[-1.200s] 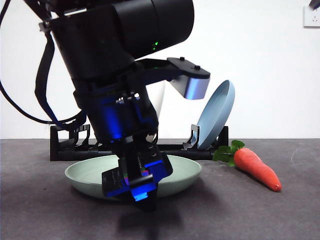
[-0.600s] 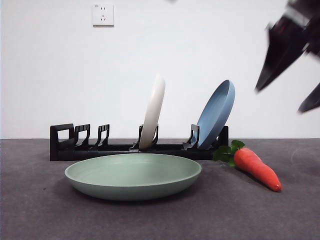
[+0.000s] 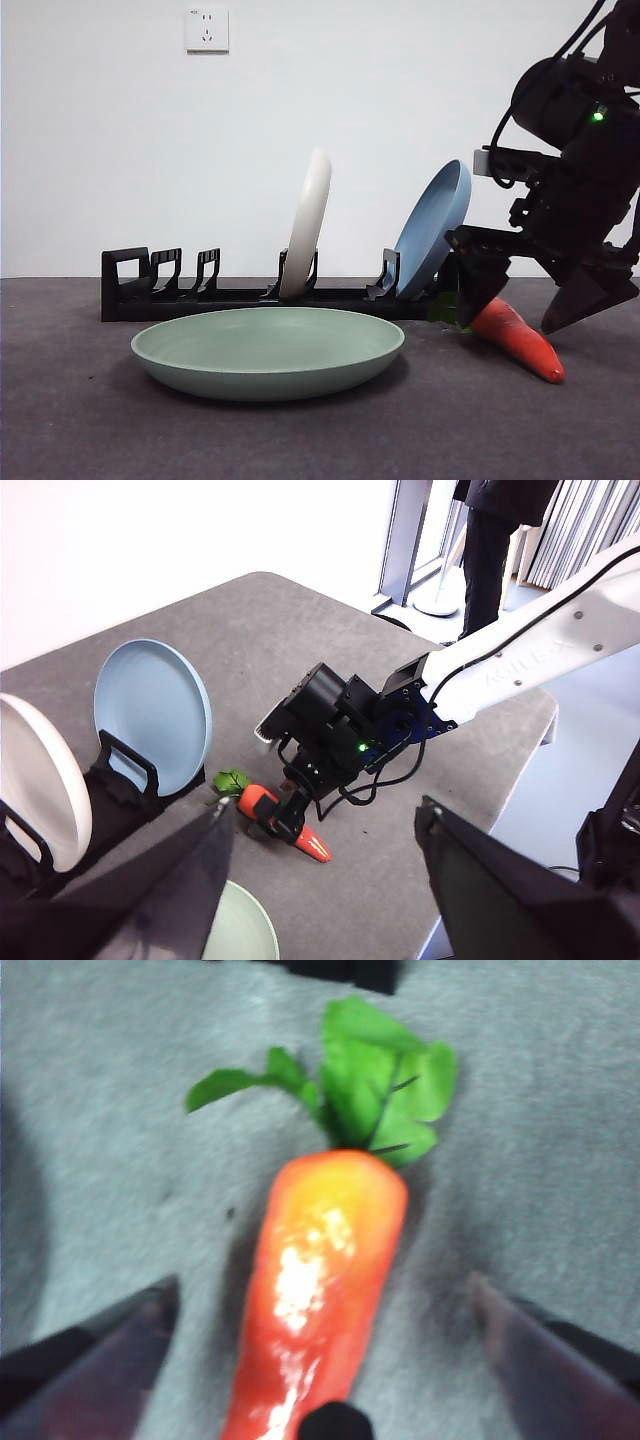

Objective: Take the green plate from the plate rack,put the plate on the table,take the carrot from the table,put the carrot in the plate

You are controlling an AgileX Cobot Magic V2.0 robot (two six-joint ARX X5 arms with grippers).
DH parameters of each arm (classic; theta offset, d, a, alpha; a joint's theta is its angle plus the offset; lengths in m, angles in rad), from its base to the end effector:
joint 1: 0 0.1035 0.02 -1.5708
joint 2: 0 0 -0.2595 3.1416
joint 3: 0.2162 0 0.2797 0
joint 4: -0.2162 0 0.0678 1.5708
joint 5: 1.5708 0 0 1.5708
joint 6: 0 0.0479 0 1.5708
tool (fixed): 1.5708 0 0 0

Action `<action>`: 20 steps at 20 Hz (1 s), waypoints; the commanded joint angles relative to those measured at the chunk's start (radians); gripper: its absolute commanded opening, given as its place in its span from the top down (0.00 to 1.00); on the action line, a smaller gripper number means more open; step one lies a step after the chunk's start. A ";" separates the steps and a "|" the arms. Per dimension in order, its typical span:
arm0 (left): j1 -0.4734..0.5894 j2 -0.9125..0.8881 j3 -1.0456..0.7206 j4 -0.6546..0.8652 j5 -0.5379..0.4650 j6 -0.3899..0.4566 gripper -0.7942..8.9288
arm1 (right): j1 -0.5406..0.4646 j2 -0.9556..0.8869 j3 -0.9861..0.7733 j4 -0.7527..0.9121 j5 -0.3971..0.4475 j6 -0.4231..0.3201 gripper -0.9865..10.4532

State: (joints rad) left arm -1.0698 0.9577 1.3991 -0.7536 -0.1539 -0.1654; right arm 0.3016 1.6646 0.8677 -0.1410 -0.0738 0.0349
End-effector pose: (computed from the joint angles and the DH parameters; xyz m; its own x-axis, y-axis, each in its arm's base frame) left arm 0.1033 -0.1733 0.4513 0.5861 -0.7512 -0.3035 0.7615 0.6387 -0.1102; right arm 0.3298 0.1063 0.1152 0.5414 0.2456 -0.8041 -0.3108 0.9471 0.0801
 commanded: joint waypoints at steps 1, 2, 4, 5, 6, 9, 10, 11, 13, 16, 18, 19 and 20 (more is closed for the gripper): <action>-0.004 -0.003 -0.004 -0.015 0.001 -0.023 0.60 | 0.002 0.012 0.002 0.006 0.004 0.021 0.68; -0.004 -0.003 -0.004 -0.024 0.000 -0.023 0.60 | 0.002 0.012 0.002 0.006 0.003 0.021 0.74; -0.004 -0.003 -0.004 -0.044 -0.001 -0.023 0.60 | 0.002 0.012 0.002 0.004 -0.002 0.021 0.86; -0.004 -0.003 -0.004 -0.050 -0.001 -0.023 0.60 | 0.002 0.012 0.002 0.004 -0.005 0.021 0.90; -0.004 -0.003 -0.004 -0.055 -0.001 -0.023 0.60 | 0.002 0.012 0.002 0.004 -0.005 0.021 0.92; -0.004 -0.003 -0.004 -0.078 -0.002 -0.023 0.60 | 0.002 0.010 0.002 0.000 -0.005 0.022 0.92; -0.004 -0.003 -0.004 -0.085 -0.002 -0.022 0.60 | 0.002 0.003 0.002 -0.007 -0.005 0.027 0.92; -0.004 -0.003 -0.004 -0.093 -0.002 -0.022 0.60 | 0.002 -0.013 0.002 -0.018 -0.005 0.028 0.92; -0.004 -0.003 -0.004 -0.104 -0.008 -0.018 0.60 | 0.009 -0.068 0.002 -0.050 -0.005 0.028 0.92; -0.004 -0.003 -0.004 -0.127 -0.078 -0.014 0.60 | 0.069 -0.214 0.002 -0.125 -0.006 0.045 0.92; -0.004 -0.003 -0.004 -0.158 -0.113 -0.014 0.60 | 0.129 -0.277 0.002 -0.131 -0.022 0.078 0.92; -0.004 -0.003 -0.004 -0.171 -0.121 -0.014 0.60 | 0.174 -0.297 0.002 -0.108 -0.032 0.110 0.92; -0.004 -0.003 -0.004 -0.180 -0.130 -0.014 0.60 | 0.221 -0.298 0.002 -0.074 -0.028 0.137 0.92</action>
State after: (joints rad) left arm -1.0698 0.9558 1.3987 -0.9352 -0.2794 -0.1780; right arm 0.5121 1.3529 0.8707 -0.2157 -0.1013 0.1310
